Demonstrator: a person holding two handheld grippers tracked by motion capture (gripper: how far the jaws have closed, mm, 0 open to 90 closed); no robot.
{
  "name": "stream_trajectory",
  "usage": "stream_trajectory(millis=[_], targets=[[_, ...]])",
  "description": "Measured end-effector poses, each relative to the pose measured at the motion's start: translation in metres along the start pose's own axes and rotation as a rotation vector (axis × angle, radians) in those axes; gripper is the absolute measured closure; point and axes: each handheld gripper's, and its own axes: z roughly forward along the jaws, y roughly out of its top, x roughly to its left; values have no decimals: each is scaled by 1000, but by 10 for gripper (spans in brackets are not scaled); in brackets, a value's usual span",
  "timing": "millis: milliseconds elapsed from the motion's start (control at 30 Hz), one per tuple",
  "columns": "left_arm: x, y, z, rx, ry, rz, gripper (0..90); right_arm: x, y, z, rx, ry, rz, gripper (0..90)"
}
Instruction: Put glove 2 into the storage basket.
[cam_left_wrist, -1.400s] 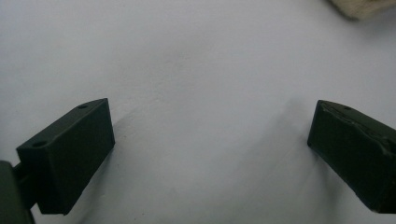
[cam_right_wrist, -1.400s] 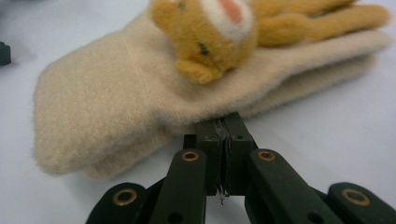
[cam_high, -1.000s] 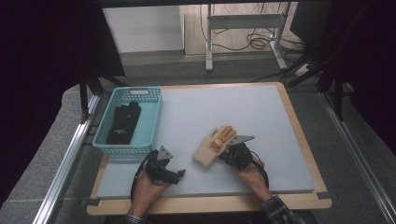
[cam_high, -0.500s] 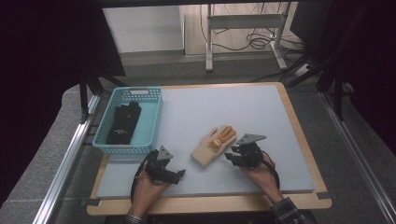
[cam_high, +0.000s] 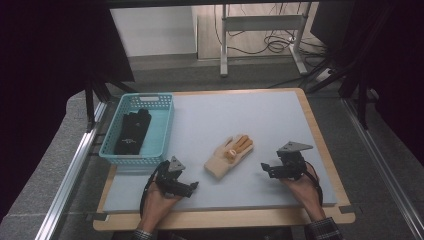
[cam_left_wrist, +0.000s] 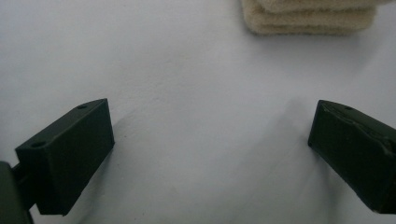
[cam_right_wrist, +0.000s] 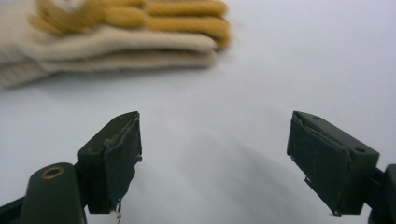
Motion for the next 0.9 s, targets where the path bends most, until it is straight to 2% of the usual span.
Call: stream_trajectory(millis=[67, 167, 300, 367, 400, 533, 800, 900], targets=[[0, 0, 0, 0, 0, 0, 6, -7, -7, -3, 5, -31, 12, 155], [0, 0, 0, 1, -2, 1, 7, -17, -18, -5, 13, -51, 57, 133], [0, 0, 0, 3, -1, 2, 9, -24, -27, -3, 26, -73, 86, 113], [0, 1, 1, 3, -1, -4, 9, -24, -27, -3, 17, -84, 85, 109], [0, 1, 1, 4, 0, -4, 9, -24, -27, -2, 32, -81, 81, 103], [0, 1, 1, 4, -5, -6, 8, -18, -27, 1, 52, -118, 40, 101], [0, 1, 1, 3, -5, -7, 7, -19, -27, 0, 48, -117, 44, 102], [1, 3, 0, 17, -9, -9, 7, -19, -27, 0, 47, -118, 43, 102]])
